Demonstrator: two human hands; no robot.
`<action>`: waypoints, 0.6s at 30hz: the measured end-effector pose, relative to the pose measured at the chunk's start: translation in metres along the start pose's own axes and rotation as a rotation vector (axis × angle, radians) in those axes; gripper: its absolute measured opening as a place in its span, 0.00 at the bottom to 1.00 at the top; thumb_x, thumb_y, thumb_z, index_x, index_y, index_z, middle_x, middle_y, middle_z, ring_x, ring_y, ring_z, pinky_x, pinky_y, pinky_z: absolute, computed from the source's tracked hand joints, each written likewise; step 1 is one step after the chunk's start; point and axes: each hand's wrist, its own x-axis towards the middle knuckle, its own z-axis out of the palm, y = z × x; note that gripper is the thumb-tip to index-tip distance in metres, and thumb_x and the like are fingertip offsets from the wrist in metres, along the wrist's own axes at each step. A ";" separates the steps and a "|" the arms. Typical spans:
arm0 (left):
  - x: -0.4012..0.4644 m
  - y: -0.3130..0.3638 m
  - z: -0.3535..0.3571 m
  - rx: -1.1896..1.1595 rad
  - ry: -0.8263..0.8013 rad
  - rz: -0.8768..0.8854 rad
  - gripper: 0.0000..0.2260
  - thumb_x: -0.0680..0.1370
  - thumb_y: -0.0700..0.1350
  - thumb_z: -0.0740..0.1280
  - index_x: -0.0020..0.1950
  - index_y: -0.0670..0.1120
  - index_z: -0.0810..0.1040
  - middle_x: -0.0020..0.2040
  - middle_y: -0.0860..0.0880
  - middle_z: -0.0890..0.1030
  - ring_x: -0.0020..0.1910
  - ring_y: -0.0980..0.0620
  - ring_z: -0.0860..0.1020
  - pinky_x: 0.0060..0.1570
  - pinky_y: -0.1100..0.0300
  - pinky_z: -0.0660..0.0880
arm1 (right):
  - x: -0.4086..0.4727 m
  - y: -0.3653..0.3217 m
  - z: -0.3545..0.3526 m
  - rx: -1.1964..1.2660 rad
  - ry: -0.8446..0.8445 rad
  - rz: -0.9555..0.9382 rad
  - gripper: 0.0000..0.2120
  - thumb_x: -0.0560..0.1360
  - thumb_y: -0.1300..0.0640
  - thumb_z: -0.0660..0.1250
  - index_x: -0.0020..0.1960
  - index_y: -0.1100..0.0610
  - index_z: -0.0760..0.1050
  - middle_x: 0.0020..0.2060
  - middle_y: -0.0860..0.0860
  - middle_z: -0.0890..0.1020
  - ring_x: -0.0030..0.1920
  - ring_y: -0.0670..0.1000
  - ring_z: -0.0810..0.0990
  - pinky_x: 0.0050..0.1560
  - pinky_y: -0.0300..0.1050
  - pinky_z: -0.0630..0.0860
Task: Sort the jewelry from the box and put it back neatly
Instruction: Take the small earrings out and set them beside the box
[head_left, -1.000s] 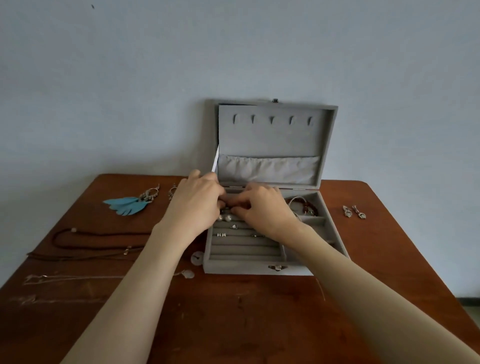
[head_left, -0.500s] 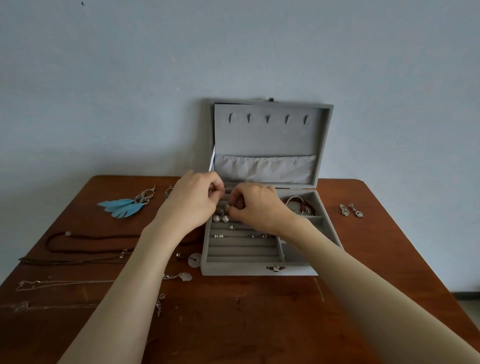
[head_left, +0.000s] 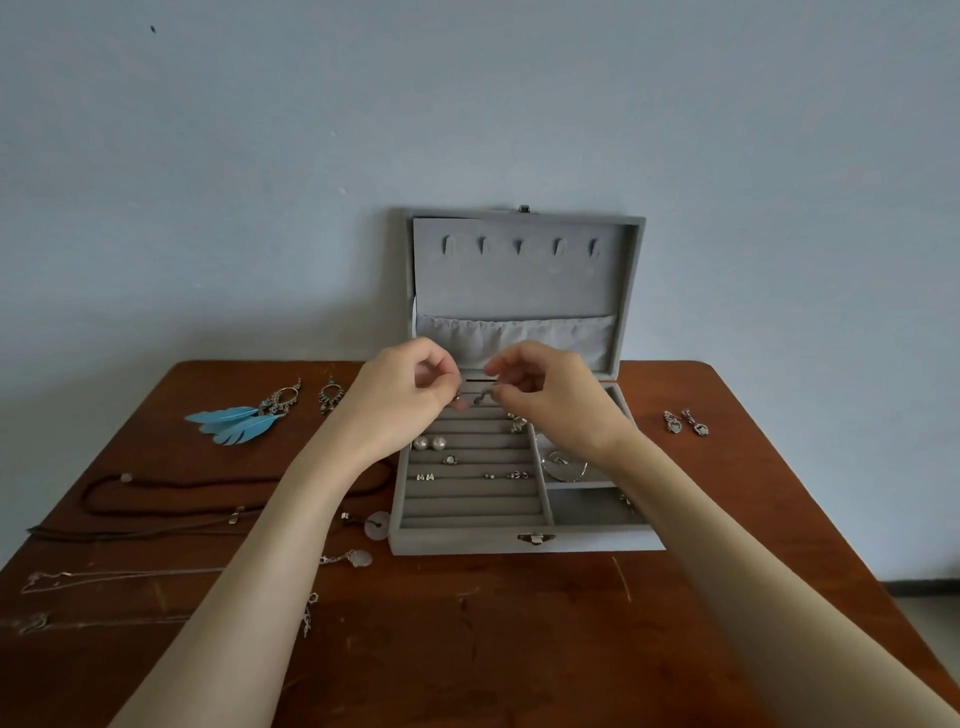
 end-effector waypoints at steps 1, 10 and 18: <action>-0.002 0.004 0.001 -0.032 -0.041 -0.007 0.03 0.78 0.44 0.63 0.47 0.48 0.76 0.38 0.55 0.84 0.45 0.43 0.80 0.45 0.54 0.76 | -0.004 0.001 -0.005 0.003 -0.009 0.008 0.10 0.73 0.65 0.65 0.51 0.53 0.79 0.36 0.45 0.78 0.34 0.39 0.76 0.40 0.29 0.72; -0.016 0.026 0.043 0.015 -0.188 0.114 0.07 0.78 0.41 0.63 0.45 0.54 0.74 0.42 0.56 0.82 0.35 0.63 0.79 0.35 0.77 0.71 | -0.043 0.026 -0.065 0.128 0.116 0.236 0.06 0.75 0.64 0.64 0.42 0.56 0.77 0.29 0.50 0.78 0.27 0.42 0.74 0.28 0.30 0.71; -0.002 0.065 0.085 -0.177 -0.156 0.013 0.06 0.77 0.39 0.63 0.46 0.46 0.79 0.42 0.52 0.84 0.38 0.58 0.81 0.38 0.66 0.75 | -0.059 0.077 -0.120 0.029 0.437 0.384 0.02 0.69 0.62 0.70 0.40 0.57 0.80 0.34 0.51 0.82 0.36 0.48 0.79 0.40 0.40 0.74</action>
